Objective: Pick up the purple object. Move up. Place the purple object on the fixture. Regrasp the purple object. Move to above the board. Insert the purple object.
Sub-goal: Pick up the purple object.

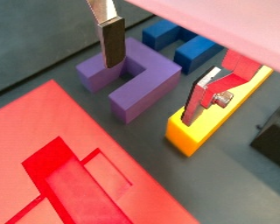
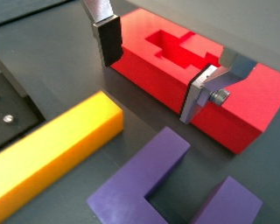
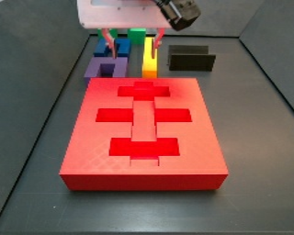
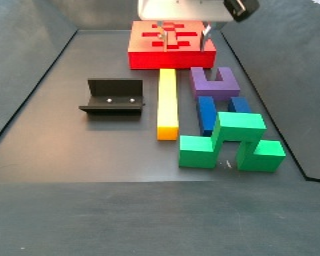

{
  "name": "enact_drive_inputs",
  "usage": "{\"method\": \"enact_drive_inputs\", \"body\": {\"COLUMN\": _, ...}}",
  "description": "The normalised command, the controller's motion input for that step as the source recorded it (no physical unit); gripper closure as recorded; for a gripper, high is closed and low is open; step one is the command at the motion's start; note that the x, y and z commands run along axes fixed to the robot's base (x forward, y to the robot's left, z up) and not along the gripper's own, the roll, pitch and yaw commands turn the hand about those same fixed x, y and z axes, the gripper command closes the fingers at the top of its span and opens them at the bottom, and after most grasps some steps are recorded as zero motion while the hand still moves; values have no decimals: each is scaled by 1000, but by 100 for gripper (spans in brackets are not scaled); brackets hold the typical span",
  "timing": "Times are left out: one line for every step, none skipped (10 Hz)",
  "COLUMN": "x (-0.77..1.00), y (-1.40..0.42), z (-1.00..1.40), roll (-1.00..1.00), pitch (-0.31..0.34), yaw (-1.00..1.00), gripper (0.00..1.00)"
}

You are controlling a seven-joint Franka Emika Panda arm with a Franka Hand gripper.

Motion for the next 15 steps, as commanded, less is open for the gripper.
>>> {"method": "enact_drive_inputs", "body": {"x": -183, "y": 0, "z": -309, "roll": 0, "pitch": 0, "yaw": -77, "gripper": 0}}
{"method": "enact_drive_inputs", "body": {"x": -169, "y": 0, "z": -371, "roll": 60, "pitch": 0, "yaw": -51, "gripper": 0}}
{"method": "enact_drive_inputs", "body": {"x": -77, "y": 0, "z": -363, "roll": 121, "pitch": 0, "yaw": -6, "gripper": 0}}
{"method": "enact_drive_inputs", "body": {"x": -109, "y": 0, "z": -354, "roll": 153, "pitch": 0, "yaw": 0, "gripper": 0}}
{"method": "enact_drive_inputs", "body": {"x": -94, "y": 0, "z": -377, "roll": 163, "pitch": 0, "yaw": 0, "gripper": 0}}
{"method": "enact_drive_inputs", "body": {"x": -83, "y": 0, "z": -363, "roll": 193, "pitch": 0, "yaw": 0, "gripper": 0}}
{"method": "enact_drive_inputs", "body": {"x": -49, "y": 0, "z": -337, "roll": 210, "pitch": 0, "yaw": -26, "gripper": 0}}
{"method": "enact_drive_inputs", "body": {"x": -37, "y": 0, "z": -297, "roll": 214, "pitch": 0, "yaw": -34, "gripper": 0}}
{"method": "enact_drive_inputs", "body": {"x": -51, "y": 0, "z": -251, "roll": 200, "pitch": 0, "yaw": -9, "gripper": 0}}
{"method": "enact_drive_inputs", "body": {"x": -37, "y": 0, "z": -229, "roll": 201, "pitch": 4, "yaw": 0, "gripper": 0}}
{"method": "enact_drive_inputs", "body": {"x": -29, "y": 0, "z": -220, "roll": 206, "pitch": 4, "yaw": 0, "gripper": 0}}
{"method": "enact_drive_inputs", "body": {"x": -31, "y": 0, "z": -217, "roll": 204, "pitch": 3, "yaw": 0, "gripper": 0}}
{"method": "enact_drive_inputs", "body": {"x": -14, "y": 0, "z": -206, "roll": 207, "pitch": 9, "yaw": -3, "gripper": 0}}
{"method": "enact_drive_inputs", "body": {"x": 0, "y": 0, "z": -177, "roll": 194, "pitch": 14, "yaw": -6, "gripper": 0}}
{"method": "enact_drive_inputs", "body": {"x": 0, "y": 0, "z": -137, "roll": 184, "pitch": 17, "yaw": -14, "gripper": 0}}
